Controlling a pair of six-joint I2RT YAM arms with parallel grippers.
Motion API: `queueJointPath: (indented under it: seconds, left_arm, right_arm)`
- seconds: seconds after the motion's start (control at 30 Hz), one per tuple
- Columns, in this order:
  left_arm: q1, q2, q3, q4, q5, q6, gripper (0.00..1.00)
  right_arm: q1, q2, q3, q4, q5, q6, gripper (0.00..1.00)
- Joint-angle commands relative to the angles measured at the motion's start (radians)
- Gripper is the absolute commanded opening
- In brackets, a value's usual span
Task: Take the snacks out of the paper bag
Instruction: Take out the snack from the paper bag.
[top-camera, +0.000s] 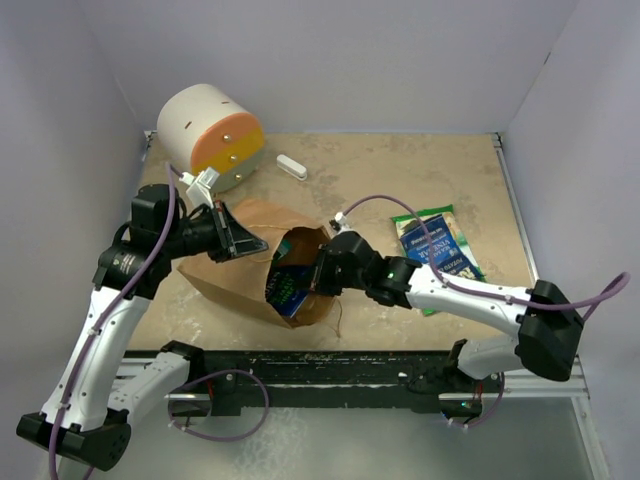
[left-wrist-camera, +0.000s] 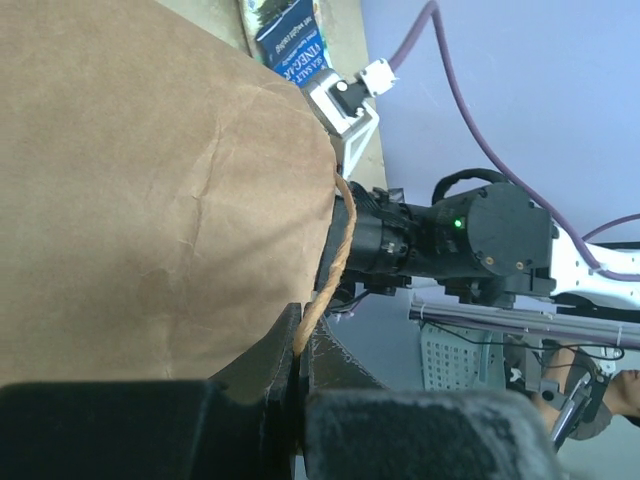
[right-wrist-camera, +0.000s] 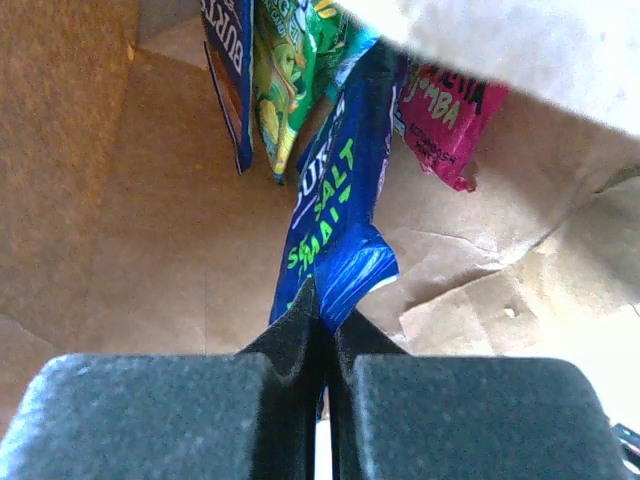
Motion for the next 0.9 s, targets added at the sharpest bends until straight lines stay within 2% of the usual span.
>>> queueJointPath:
  seconds: [0.0,0.37,0.63,0.87]
  left_arm:
    - [-0.005,0.003,0.029,0.047,-0.026,0.018,0.0]
    - [-0.004,0.024,0.028,0.069,-0.052,0.026,0.0]
    - [-0.005,0.065,0.051,0.059,-0.07,0.072,0.0]
    - [-0.004,0.087,0.048,0.066,-0.071,0.087,0.0]
  right_arm:
    - [-0.005,-0.065,0.056,-0.071,0.028,-0.105,0.0]
    - [-0.014,-0.286,0.089,-0.238,0.119,-0.241,0.0]
    - [-0.014,-0.37,0.267,-0.449,0.192,-0.351,0.0]
    - [-0.029,-0.323,0.49,-0.708,0.406,-0.405,0.0]
